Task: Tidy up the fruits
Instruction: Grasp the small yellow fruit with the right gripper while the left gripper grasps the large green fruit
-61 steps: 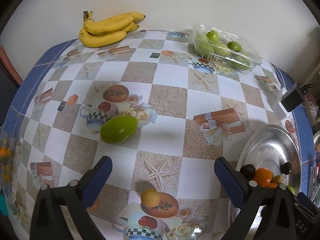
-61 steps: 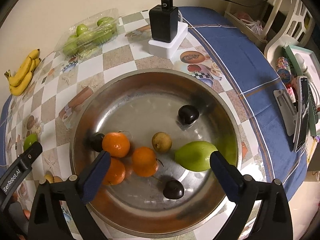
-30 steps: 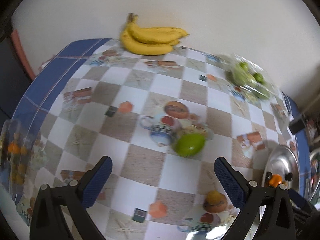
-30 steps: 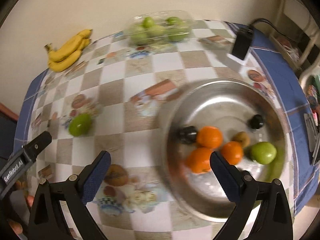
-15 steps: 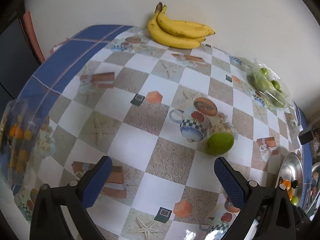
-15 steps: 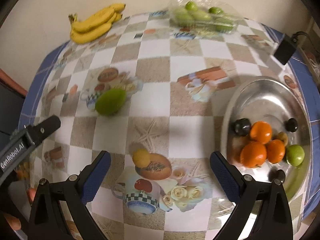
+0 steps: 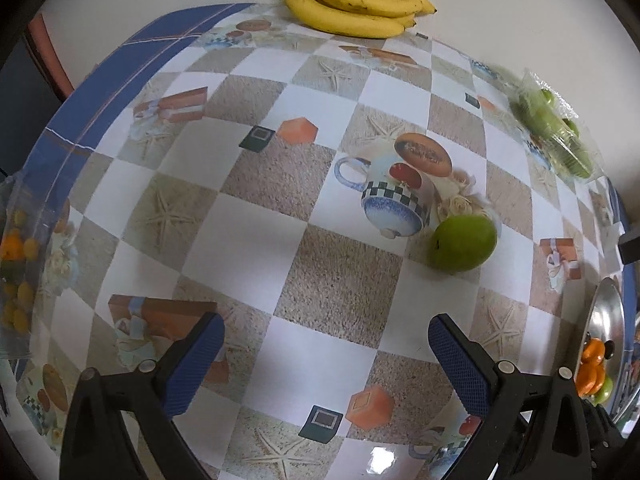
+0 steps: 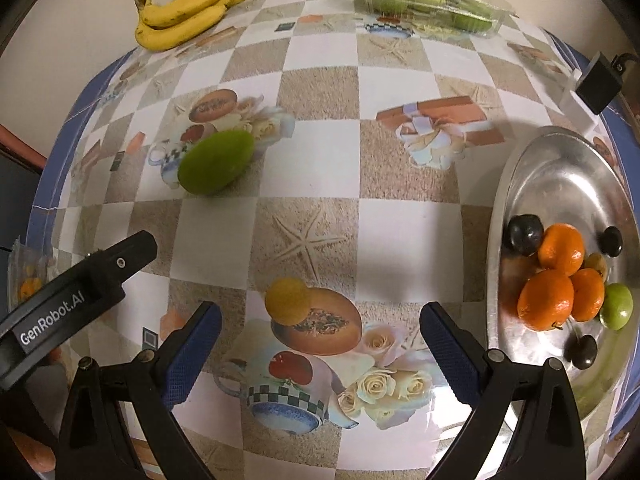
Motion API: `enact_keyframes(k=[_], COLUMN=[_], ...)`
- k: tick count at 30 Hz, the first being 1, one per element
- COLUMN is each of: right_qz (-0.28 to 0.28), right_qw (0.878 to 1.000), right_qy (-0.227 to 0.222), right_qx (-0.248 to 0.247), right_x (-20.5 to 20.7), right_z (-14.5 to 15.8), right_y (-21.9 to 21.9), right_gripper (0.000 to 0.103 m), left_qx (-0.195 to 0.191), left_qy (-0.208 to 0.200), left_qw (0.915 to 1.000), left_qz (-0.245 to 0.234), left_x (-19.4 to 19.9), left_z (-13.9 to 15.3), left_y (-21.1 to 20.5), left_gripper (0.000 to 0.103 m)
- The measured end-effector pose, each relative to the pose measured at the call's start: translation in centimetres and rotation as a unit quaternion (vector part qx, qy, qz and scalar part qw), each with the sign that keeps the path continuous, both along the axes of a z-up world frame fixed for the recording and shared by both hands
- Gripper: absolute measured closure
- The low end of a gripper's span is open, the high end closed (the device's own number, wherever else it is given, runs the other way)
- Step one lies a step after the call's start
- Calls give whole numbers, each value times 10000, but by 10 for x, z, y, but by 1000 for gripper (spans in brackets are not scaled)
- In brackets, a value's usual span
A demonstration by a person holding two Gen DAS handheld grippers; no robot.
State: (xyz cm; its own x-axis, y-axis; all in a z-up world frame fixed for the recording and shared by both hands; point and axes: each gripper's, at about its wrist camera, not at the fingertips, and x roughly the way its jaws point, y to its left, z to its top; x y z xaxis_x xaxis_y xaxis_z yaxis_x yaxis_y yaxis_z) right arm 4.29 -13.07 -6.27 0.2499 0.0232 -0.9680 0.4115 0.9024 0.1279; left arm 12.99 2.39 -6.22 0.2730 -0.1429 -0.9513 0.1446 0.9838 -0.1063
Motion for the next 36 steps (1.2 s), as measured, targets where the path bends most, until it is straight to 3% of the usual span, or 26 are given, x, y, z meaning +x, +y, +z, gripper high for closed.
enact_keyframes(k=[14, 18, 24, 30, 36], right_qz=[66, 94, 129, 185, 189], right_qw=[9999, 9996, 9990, 9987, 9987], right_qy=[-65, -162, -244, -251, -226], right_qx=[73, 204, 355, 404, 405], right_x=[4, 4, 7, 11, 12], right_z=[-13, -11, -6, -3, -5], right_y=[2, 0, -1, -1, 0], right_gripper=[6, 33, 51, 67, 72], left_qx=[-21, -28, -46, -107, -90], left_qy=[-1, -1, -10, 3, -15], left_qw=[10000, 10000, 10000, 9999, 9999], left_qz=[-37, -35, -47, -29, -77], left_x=[2, 3, 2, 4, 4], left_z=[0, 0, 1, 1, 1], left_y=[-3, -3, -4, -5, -7], left_gripper=[0, 0, 0, 0, 0])
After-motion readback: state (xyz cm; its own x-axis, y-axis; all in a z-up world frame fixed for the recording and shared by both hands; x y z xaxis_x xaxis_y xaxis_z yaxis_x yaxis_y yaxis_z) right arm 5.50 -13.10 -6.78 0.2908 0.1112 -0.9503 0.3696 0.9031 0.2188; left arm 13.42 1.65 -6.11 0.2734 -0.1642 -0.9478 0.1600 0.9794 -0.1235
